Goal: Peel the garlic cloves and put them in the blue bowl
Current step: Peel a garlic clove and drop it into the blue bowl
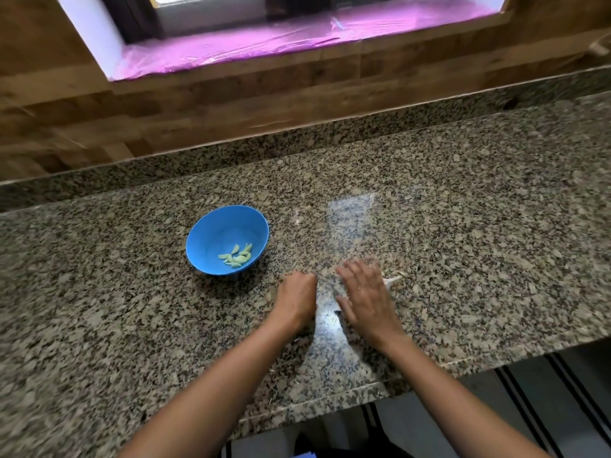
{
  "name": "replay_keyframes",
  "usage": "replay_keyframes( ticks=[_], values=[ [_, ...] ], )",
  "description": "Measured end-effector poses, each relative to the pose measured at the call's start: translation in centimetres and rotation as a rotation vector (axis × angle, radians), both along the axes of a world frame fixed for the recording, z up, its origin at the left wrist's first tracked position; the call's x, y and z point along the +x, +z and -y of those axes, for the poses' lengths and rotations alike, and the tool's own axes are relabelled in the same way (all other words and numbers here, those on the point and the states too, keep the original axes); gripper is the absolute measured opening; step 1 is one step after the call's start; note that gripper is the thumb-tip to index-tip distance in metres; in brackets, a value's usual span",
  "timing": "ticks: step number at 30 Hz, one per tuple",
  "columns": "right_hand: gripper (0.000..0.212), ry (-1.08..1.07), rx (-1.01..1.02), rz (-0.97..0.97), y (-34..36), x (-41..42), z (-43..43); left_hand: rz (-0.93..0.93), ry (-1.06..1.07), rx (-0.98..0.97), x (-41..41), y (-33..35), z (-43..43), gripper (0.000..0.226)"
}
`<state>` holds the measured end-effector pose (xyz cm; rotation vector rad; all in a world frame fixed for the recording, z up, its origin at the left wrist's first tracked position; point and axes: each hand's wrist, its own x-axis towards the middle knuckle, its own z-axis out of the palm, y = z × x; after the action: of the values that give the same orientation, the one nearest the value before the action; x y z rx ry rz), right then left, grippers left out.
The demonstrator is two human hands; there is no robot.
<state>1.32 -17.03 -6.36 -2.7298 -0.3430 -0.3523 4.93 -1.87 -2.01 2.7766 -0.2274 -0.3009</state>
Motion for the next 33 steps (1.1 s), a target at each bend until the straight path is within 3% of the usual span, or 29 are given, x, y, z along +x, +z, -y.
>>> replay_keyframes(
  ticks=[2,6,8,10,13,16,18,20,22,25,28,30,33],
  values=[
    [0.051,0.021,0.203,-0.165,0.3,-0.8,-1.7,-0.006,-0.024,-0.035,-0.1,-0.4,-0.3,0.010],
    [0.037,-0.020,0.590,-0.469,0.2,-0.5,-1.9,-0.212,0.168,-0.550,-0.1,-0.4,-2.2,0.012],
    [0.028,-0.018,0.771,-0.576,0.9,0.1,-1.8,-0.246,0.127,-0.661,-0.4,-0.4,-2.7,0.018],
    [0.021,0.004,0.908,-0.680,1.7,0.5,-1.8,-0.227,0.075,-0.705,-1.0,-0.1,-2.8,0.014],
    [0.018,0.087,0.925,-0.815,3.1,0.9,-1.5,-0.147,0.084,-0.700,-1.2,0.4,-3.1,0.005],
    [0.018,0.144,0.917,-0.925,4.3,1.4,-1.3,-0.043,-0.002,-0.558,-1.8,0.7,-3.4,0.006],
    [0.016,0.146,0.794,-0.863,4.8,1.4,-1.3,0.038,-0.149,-0.358,-2.1,0.3,-3.6,0.013],
    [0.016,0.173,0.596,-0.704,4.7,1.3,-1.4,0.036,-0.226,-0.276,-2.3,-0.2,-3.7,0.017],
    [0.023,0.221,0.471,-0.509,4.1,1.0,-1.4,-0.099,-0.143,-0.400,-2.4,0.0,-3.7,0.021],
    [0.036,0.364,0.261,-0.108,2.7,1.4,-1.1,-0.408,0.050,-0.761,-2.5,0.6,-3.6,0.030],
    [0.035,0.444,0.113,0.061,2.2,2.2,-0.6,-0.622,0.203,-0.979,-2.9,1.0,-3.5,0.026],
    [0.031,0.373,0.197,-0.117,2.8,2.5,-0.6,-0.526,0.134,-0.916,-2.6,0.7,-3.5,0.024],
    [0.027,0.191,0.831,-0.797,3.8,1.6,-1.0,0.028,-0.151,-0.492,-2.2,-0.2,-4.0,0.014]
  ],
)
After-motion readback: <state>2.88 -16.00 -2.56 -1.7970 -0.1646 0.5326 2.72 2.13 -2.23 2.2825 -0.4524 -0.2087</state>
